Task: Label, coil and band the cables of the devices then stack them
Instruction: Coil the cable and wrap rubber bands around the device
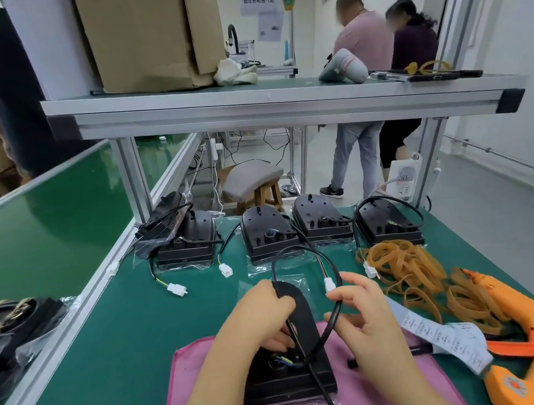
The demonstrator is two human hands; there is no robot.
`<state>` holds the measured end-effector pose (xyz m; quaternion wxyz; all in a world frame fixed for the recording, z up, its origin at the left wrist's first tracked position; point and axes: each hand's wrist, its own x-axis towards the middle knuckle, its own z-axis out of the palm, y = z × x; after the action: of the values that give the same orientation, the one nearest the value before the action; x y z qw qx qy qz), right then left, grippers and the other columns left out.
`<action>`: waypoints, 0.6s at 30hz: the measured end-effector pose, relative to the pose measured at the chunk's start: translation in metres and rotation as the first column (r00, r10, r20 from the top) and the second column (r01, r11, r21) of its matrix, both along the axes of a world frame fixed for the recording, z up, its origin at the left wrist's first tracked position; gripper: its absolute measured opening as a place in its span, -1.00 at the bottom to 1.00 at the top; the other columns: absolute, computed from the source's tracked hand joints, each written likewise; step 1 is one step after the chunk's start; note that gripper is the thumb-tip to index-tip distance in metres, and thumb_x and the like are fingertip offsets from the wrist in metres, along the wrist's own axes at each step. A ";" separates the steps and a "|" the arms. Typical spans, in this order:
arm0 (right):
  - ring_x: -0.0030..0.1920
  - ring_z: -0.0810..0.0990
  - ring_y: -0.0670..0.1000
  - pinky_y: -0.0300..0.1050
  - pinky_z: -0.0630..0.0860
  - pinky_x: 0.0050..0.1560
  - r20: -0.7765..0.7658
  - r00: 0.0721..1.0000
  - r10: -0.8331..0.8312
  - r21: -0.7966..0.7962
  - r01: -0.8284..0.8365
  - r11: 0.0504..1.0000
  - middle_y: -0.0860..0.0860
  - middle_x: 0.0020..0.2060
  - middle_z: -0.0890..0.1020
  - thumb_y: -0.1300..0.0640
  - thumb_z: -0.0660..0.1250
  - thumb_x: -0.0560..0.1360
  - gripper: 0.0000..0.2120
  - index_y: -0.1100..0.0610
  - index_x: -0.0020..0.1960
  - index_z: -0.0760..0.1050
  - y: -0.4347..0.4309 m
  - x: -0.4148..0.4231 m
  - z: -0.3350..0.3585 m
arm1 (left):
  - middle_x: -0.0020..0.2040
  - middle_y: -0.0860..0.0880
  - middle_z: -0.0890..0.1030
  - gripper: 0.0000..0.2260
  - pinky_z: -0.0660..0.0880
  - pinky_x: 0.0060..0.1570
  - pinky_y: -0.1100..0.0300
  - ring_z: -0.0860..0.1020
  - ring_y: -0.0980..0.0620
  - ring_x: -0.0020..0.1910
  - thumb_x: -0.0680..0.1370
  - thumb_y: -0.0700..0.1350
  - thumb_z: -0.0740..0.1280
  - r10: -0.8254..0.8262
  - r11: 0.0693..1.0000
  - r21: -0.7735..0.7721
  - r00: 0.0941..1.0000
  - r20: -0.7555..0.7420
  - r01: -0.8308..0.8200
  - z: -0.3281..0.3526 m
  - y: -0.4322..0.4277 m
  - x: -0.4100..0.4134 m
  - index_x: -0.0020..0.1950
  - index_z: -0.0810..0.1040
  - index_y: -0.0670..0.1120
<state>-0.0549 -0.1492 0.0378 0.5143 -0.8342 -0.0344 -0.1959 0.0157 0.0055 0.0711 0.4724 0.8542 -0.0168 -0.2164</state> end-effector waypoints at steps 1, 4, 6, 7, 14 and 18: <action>0.10 0.50 -0.29 -0.47 0.44 -0.04 -0.023 1.000 -0.001 0.010 0.001 1.000 -0.25 0.23 0.35 0.43 0.30 0.45 -0.58 -0.12 -0.03 0.51 0.000 0.000 0.000 | -0.31 -0.17 0.66 -0.92 0.63 -0.37 0.09 0.65 -0.07 -0.45 0.55 -0.20 0.12 0.007 0.997 -0.071 1.000 -0.009 -0.008 0.002 0.001 0.000 -0.15 0.26 -0.09; -0.07 0.61 -0.20 -0.28 0.55 -0.02 -0.139 0.990 -0.016 0.132 0.034 0.991 -0.19 0.17 0.48 0.41 0.21 0.50 -0.58 -0.12 0.05 0.51 -0.002 -0.002 -0.003 | -0.38 -0.15 0.65 -0.84 0.55 -0.48 0.15 0.60 -0.10 -0.51 0.60 -0.18 0.12 0.040 0.975 -0.222 0.999 0.020 -0.035 0.006 0.000 0.000 -0.14 0.17 -0.07; -0.19 0.67 -0.02 -0.05 0.64 -0.09 -0.234 0.972 0.029 0.330 0.051 0.943 -0.02 -0.03 0.63 0.39 0.12 0.54 -0.61 -0.03 0.10 0.52 -0.002 -0.002 0.000 | -0.37 -0.15 0.64 -0.82 0.52 -0.51 0.17 0.59 -0.10 -0.54 0.62 -0.18 0.12 0.057 0.959 -0.280 0.997 0.046 -0.042 0.006 -0.003 -0.001 -0.15 0.16 -0.06; -0.21 0.68 0.05 -0.04 0.65 -0.16 -0.260 0.962 0.083 0.442 0.042 0.896 0.04 -0.13 0.67 0.40 0.10 0.56 -0.65 0.05 0.11 0.51 -0.002 -0.003 0.002 | -0.35 -0.17 0.63 -0.81 0.52 -0.52 0.17 0.59 -0.10 -0.53 0.63 -0.17 0.12 0.064 0.957 -0.287 0.996 0.063 -0.043 0.005 -0.005 -0.002 -0.15 0.16 -0.05; -0.23 0.63 0.04 -0.21 0.56 -0.23 -0.226 0.923 0.311 0.384 -0.209 0.900 0.08 -0.31 0.66 0.43 0.15 0.56 -0.80 0.21 -0.07 0.47 -0.003 -0.015 0.008 | -0.25 -0.17 0.61 -0.82 0.55 -0.50 0.14 0.61 -0.11 -0.47 0.67 -0.19 0.08 0.148 0.911 -0.399 0.985 0.088 -0.101 0.008 -0.016 0.002 -0.12 0.17 -0.06; -0.20 0.59 -0.02 -0.28 0.49 -0.16 -0.181 0.941 0.287 0.146 -0.263 0.954 0.03 -0.24 0.67 0.40 0.19 0.55 -0.74 0.07 -0.11 0.50 -0.006 -0.016 0.014 | -0.14 -0.20 0.63 -0.81 0.64 -0.38 0.03 0.65 -0.13 -0.39 0.67 -0.20 0.08 0.302 0.826 -0.534 0.943 0.143 -0.183 0.019 -0.023 0.010 -0.13 0.19 -0.03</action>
<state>-0.0713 -0.1551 0.0517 0.5864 -0.8044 -0.0871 -0.0387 0.0252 -0.0172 0.0904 0.7014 0.7111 -0.0171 -0.0454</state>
